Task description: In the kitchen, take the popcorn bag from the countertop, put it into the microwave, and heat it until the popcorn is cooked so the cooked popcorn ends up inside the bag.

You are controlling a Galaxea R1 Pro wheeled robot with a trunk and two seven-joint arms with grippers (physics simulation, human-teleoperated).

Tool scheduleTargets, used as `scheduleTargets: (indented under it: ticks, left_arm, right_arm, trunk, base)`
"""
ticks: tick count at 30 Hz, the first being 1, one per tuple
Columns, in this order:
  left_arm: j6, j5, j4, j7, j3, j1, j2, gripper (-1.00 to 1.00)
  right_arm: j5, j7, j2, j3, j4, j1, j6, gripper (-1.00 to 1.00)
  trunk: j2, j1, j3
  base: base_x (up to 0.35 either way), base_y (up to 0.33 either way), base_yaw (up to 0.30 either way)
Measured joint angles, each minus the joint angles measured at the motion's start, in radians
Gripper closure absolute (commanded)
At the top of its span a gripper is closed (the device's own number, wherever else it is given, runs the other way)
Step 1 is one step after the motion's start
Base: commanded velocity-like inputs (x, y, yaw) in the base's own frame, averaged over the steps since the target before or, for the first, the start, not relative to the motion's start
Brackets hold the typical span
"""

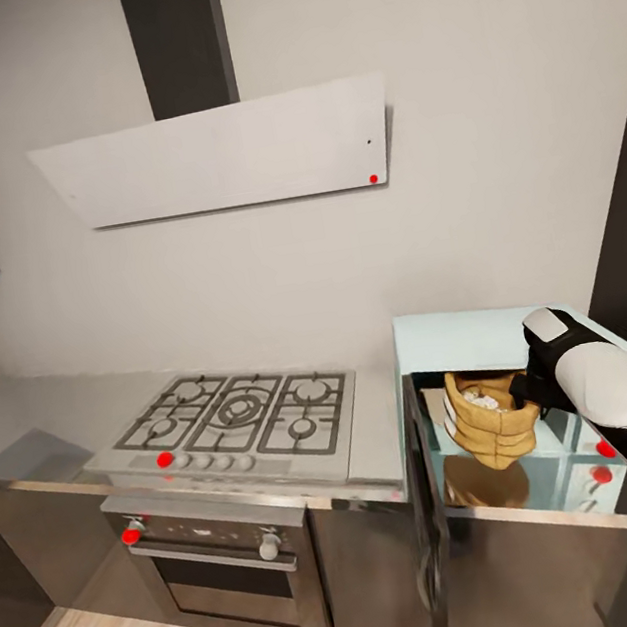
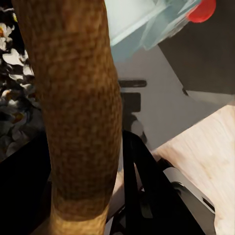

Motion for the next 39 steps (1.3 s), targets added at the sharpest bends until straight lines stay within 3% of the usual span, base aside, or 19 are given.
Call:
scheduleTargets:
  ticks: [16, 17, 39]
  left_arm:
    - [-0.001, 0.0, 0.0, 0.0, 0.0, 0.0, 0.0, -1.0]
    - [-0.001, 0.0, 0.0, 0.0, 0.0, 0.0, 0.0, -1.0]
    - [0.0, 0.0, 0.0, 0.0, 0.0, 0.0, 0.002, -1.0]
  right_arm:
    - [0.0, 0.0, -0.002, -0.001, 0.0, 0.0, 0.0, 1.0]
    - [0.0, 0.0, -0.002, -0.001, 0.0, 0.0, 0.0, -1.0]
    - [-0.003, 0.004, -0.003, 0.0, 0.0, 0.0, 0.001, -1.0]
  trunk:
    - [0.0, 0.0, 0.0]
    - [0.0, 0.0, 0.0]
    - [0.0, 0.0, 0.0]
  base:
    - [0.054, 0.0, 0.0]
    - [0.0, 0.0, 0.0]
    - [0.0, 0.0, 0.0]
